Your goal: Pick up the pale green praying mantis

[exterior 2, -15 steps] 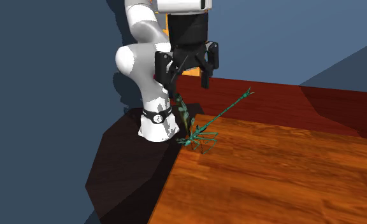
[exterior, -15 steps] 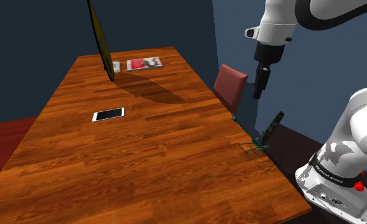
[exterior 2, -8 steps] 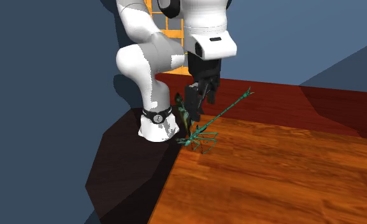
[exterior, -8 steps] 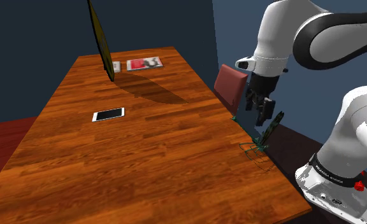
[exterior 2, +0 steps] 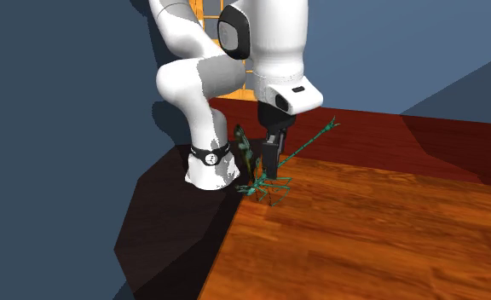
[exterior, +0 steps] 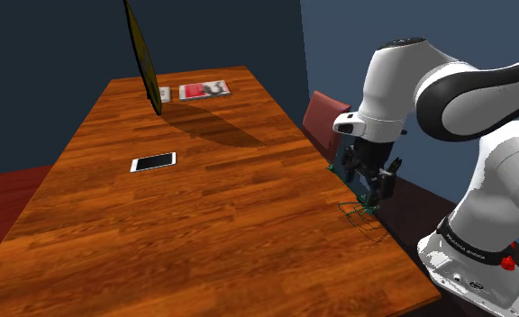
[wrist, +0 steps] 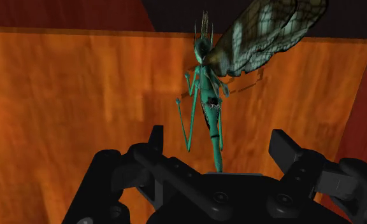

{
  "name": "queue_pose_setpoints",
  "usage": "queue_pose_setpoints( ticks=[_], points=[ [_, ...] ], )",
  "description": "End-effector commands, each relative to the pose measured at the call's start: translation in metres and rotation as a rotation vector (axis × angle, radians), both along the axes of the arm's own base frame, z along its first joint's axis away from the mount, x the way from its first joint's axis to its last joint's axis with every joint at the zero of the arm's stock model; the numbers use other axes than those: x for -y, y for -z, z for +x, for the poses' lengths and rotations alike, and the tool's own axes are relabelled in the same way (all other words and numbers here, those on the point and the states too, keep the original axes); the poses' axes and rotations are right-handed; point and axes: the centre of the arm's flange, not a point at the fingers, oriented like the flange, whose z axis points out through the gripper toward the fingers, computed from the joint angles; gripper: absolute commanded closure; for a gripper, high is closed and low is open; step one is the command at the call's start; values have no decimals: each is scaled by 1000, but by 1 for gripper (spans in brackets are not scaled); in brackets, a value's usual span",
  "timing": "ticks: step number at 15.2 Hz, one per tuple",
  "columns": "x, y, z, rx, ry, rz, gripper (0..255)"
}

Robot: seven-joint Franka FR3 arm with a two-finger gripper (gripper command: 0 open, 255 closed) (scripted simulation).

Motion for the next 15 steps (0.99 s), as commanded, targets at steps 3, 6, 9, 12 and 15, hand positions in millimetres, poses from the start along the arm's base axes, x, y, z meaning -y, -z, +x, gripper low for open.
queue_pose_setpoints(
  ticks=[3,6,9,12,15],
  points=[
    [-1,25,-1,0,-3,0,0],
    [0,25,-1,0,-3,0,255],
    [-1,25,-1,0,-3,0,255],
    [-1,25,-1,0,-3,0,255],
    [-1,25,-1,0,-3,0,255]
  ],
)
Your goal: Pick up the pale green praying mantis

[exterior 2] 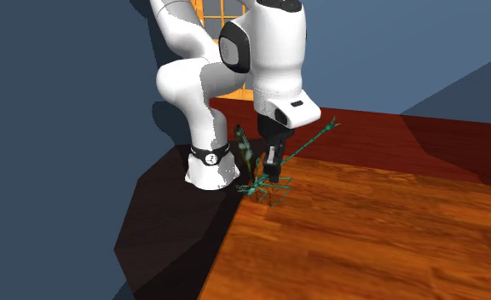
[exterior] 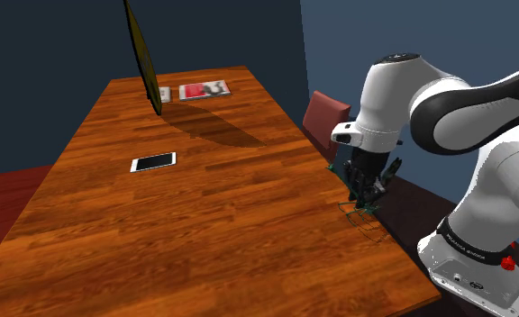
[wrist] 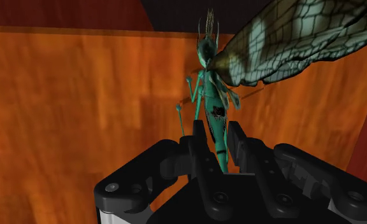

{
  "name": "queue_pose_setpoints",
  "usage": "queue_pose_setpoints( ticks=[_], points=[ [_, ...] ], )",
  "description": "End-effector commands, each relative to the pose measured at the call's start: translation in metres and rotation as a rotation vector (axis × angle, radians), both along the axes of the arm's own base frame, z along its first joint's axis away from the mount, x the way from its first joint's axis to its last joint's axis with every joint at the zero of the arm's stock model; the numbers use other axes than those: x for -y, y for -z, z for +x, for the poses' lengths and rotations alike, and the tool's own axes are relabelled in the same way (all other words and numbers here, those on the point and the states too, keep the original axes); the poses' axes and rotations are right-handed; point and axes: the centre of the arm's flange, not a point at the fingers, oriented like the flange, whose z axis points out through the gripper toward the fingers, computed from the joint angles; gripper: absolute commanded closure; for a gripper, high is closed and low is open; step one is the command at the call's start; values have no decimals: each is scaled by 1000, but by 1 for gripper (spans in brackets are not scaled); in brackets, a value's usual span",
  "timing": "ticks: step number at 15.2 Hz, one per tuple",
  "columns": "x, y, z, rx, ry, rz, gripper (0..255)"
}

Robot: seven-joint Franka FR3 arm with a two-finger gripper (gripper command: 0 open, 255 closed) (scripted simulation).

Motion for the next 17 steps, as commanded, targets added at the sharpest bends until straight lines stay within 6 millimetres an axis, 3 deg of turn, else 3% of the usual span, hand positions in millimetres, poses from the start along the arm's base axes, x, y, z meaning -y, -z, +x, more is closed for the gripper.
queue_pose_setpoints(
  ticks=[1,15,17],
  points=[
    [0,-5,0,-1,0,-1,255],
    [0,-79,0,-1,0,-1,255],
    [0,-80,0,-1,0,-1,255]
  ],
)
